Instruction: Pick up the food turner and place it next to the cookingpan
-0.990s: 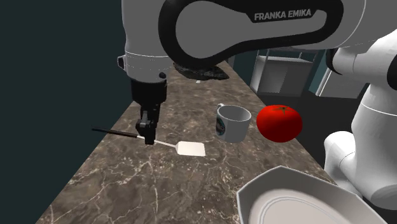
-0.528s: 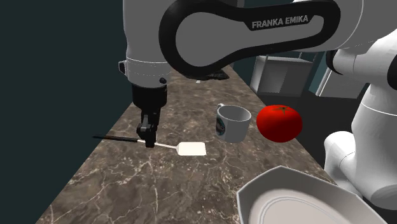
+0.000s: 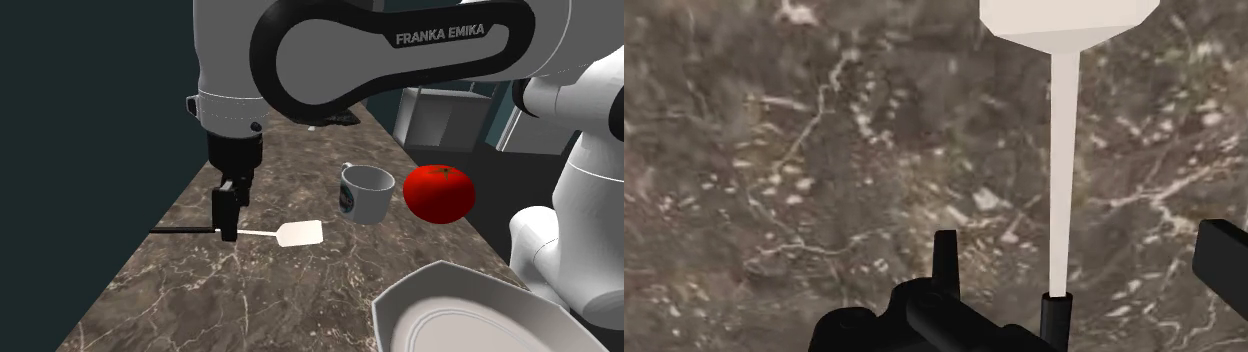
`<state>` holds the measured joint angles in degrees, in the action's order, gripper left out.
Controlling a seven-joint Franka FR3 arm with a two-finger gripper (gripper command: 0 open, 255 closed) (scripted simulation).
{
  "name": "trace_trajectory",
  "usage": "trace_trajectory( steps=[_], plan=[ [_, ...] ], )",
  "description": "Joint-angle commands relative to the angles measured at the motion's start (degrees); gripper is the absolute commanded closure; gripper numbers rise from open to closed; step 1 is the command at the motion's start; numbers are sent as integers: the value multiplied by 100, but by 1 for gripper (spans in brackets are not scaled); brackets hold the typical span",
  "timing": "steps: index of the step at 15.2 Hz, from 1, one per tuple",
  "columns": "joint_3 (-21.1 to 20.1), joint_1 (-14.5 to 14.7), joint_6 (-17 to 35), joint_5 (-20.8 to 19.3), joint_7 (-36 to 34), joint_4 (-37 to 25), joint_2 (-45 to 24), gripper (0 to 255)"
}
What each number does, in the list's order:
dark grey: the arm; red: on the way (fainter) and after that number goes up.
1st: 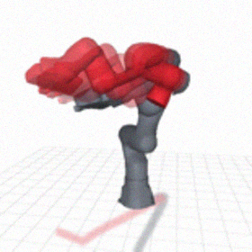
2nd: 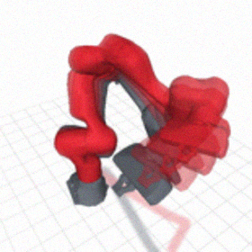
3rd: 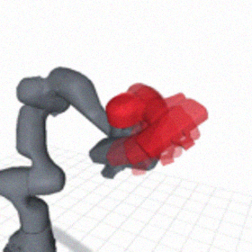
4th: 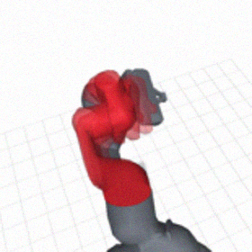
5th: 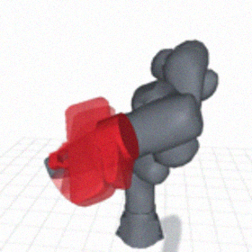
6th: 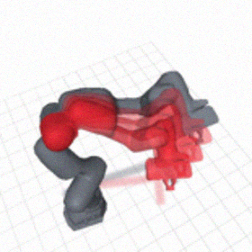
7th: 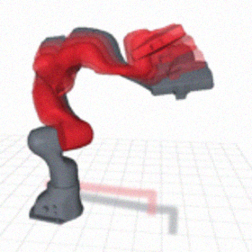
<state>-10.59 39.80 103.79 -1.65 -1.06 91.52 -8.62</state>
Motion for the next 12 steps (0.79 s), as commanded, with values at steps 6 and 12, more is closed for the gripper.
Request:
trace_trajectory(
  steps=[6, 12],
  plan=[
    [-8, 14, -742, -5, 0, -775, -34, 0],
    [-8, 14, -742, -5, 0, -777, -35, 0]
  ],
)
